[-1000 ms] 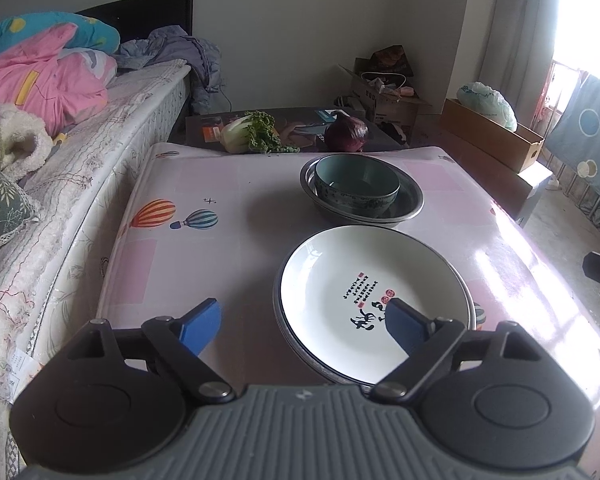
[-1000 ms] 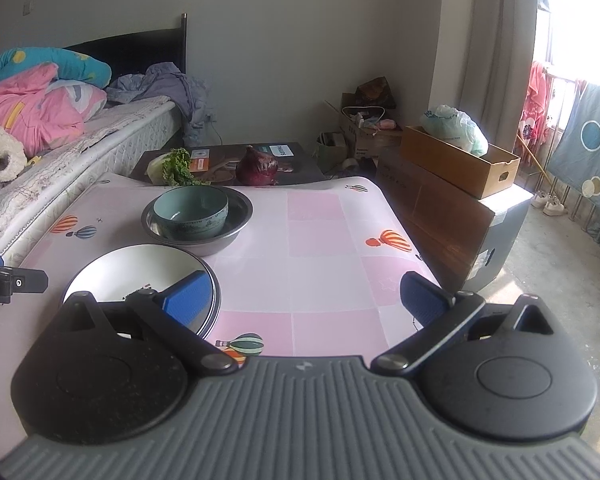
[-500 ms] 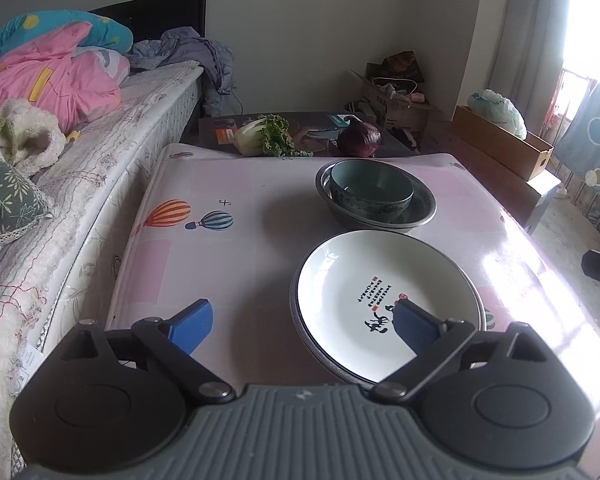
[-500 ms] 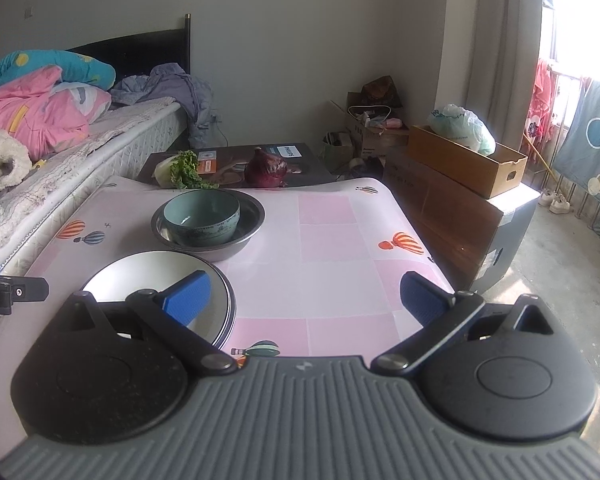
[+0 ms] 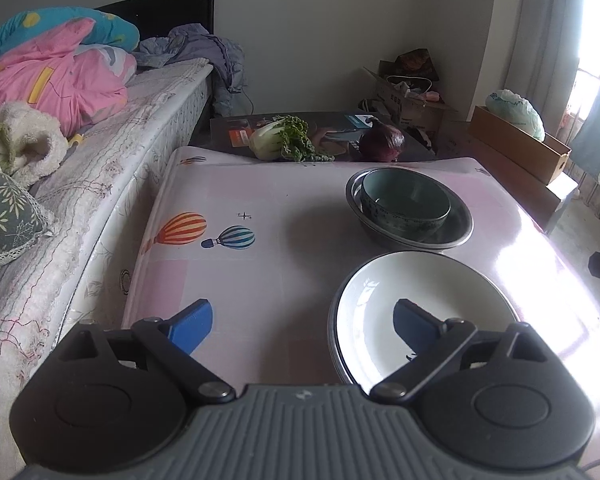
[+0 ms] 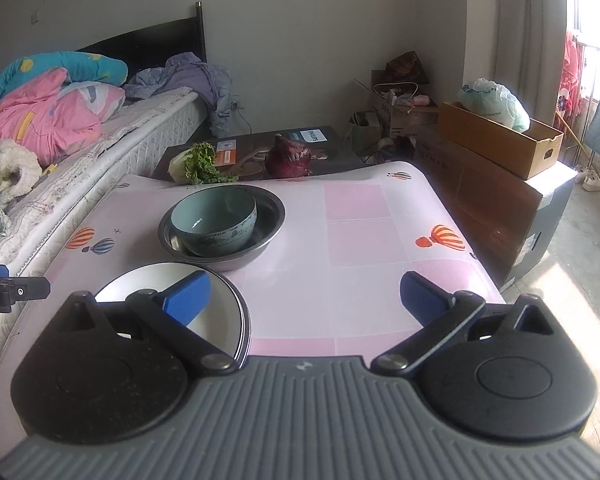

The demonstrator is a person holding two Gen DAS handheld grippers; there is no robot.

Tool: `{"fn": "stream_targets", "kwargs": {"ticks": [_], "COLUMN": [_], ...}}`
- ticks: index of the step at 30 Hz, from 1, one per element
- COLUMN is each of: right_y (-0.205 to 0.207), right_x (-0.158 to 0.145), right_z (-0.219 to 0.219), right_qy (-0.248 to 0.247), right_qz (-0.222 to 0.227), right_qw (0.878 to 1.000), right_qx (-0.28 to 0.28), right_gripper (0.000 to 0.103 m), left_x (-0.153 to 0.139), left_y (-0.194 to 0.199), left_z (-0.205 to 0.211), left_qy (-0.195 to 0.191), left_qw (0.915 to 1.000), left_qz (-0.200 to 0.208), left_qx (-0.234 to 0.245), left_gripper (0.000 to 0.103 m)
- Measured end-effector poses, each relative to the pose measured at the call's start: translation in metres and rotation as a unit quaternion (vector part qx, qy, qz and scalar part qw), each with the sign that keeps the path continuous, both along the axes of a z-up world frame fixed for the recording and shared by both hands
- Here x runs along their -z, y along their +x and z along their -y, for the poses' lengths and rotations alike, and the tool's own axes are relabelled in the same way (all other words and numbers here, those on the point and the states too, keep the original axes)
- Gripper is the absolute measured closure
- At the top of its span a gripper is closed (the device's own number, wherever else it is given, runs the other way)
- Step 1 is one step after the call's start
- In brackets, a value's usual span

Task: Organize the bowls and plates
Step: 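Move both tools to the steel bowl holding the teal bowl, then close both tools on the steel bowl rim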

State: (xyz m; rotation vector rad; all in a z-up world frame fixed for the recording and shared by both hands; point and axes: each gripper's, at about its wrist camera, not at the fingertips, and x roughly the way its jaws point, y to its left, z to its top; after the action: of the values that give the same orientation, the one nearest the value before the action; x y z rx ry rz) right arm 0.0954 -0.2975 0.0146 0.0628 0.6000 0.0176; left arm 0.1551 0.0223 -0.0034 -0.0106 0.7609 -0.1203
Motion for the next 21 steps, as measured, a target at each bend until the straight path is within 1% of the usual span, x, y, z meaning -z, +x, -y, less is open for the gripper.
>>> {"fn": "stream_targets", "kwargs": {"ticks": [5, 8, 10, 12, 13, 16, 17, 18, 19, 20, 21], "right_y": [0.040, 0.067, 0.087, 0.106, 0.117, 0.144, 0.154, 0.163, 0.171, 0.178, 0.185], "right_x": [0.012, 0.016, 0.019, 0.022, 0.024, 0.029, 0.032, 0.034, 0.038, 0.041, 0.045], "right_z": [0.013, 0.016, 0.017, 0.017, 0.016, 0.012, 0.011, 0.010, 0.008, 0.007, 0.006], "right_qy": [0.039, 0.055, 0.065, 0.073, 0.076, 0.078, 0.079, 0.081, 0.082, 0.081, 0.080], "right_qz": [-0.020, -0.029, -0.039, -0.047, -0.051, -0.063, -0.068, -0.073, -0.079, -0.086, -0.092], "right_qw": [0.999, 0.998, 0.997, 0.996, 0.995, 0.994, 0.993, 0.993, 0.992, 0.991, 0.991], "right_qx": [-0.005, -0.014, -0.021, -0.031, -0.036, -0.048, -0.052, -0.055, -0.057, -0.059, -0.060], "right_gripper": [0.001, 0.002, 0.002, 0.003, 0.003, 0.004, 0.006, 0.007, 0.009, 0.014, 0.016], "left_x": [0.001, 0.000, 0.000, 0.001, 0.002, 0.009, 0.011, 0.016, 0.020, 0.023, 0.027], "left_y": [0.026, 0.049, 0.066, 0.084, 0.094, 0.121, 0.130, 0.139, 0.147, 0.153, 0.159], "left_z": [0.005, 0.010, 0.013, 0.018, 0.020, 0.028, 0.031, 0.034, 0.035, 0.038, 0.039], "left_qy": [0.004, -0.001, -0.009, -0.019, -0.021, -0.021, -0.019, -0.017, -0.017, -0.017, -0.016], "left_qw": [0.9999, 0.9997, 0.9996, 0.9993, 0.9992, 0.9986, 0.9983, 0.9979, 0.9974, 0.9969, 0.9964], "left_qz": [0.006, 0.012, 0.009, 0.006, 0.002, -0.016, -0.023, -0.031, -0.039, -0.047, -0.054], "left_qx": [0.012, 0.020, 0.024, 0.033, 0.035, 0.047, 0.050, 0.055, 0.058, 0.061, 0.063], "left_gripper": [0.006, 0.007, 0.012, 0.021, 0.022, 0.032, 0.038, 0.039, 0.039, 0.042, 0.047]}}
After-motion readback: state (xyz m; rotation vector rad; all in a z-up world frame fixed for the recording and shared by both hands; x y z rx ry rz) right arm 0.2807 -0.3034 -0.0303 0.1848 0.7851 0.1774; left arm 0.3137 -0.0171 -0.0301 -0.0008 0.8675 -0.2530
